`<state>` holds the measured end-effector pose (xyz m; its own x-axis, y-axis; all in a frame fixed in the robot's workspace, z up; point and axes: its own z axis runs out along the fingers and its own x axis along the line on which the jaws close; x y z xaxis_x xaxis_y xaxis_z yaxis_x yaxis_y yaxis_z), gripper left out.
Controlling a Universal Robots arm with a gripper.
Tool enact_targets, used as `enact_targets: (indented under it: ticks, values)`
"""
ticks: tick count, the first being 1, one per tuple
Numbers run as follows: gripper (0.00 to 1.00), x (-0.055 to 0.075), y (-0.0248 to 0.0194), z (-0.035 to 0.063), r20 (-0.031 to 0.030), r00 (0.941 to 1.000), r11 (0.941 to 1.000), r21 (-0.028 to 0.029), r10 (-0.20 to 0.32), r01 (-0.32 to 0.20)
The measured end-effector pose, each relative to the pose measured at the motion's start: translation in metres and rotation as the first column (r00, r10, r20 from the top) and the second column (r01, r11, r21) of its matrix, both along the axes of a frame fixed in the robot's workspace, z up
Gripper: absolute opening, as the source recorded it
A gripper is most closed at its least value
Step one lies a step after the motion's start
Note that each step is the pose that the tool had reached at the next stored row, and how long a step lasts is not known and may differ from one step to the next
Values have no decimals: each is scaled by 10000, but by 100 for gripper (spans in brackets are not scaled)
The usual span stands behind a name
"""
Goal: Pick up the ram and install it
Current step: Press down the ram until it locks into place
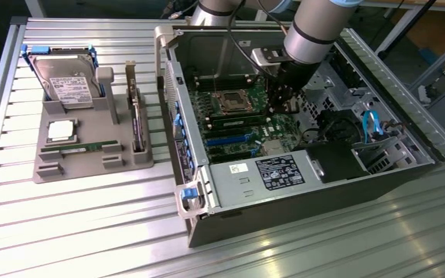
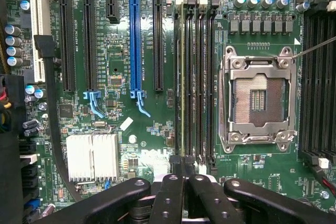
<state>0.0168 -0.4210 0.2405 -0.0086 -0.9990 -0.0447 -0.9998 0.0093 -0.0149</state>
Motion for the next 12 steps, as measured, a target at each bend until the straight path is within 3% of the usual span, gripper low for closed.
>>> enact_targets:
  ticks: [3, 12]
  values:
    - [10, 0, 27, -2, 0, 10000, 10000, 0, 0, 0]
    - [10, 0, 27, -36, -1, 10000, 10000, -3, 0, 0]
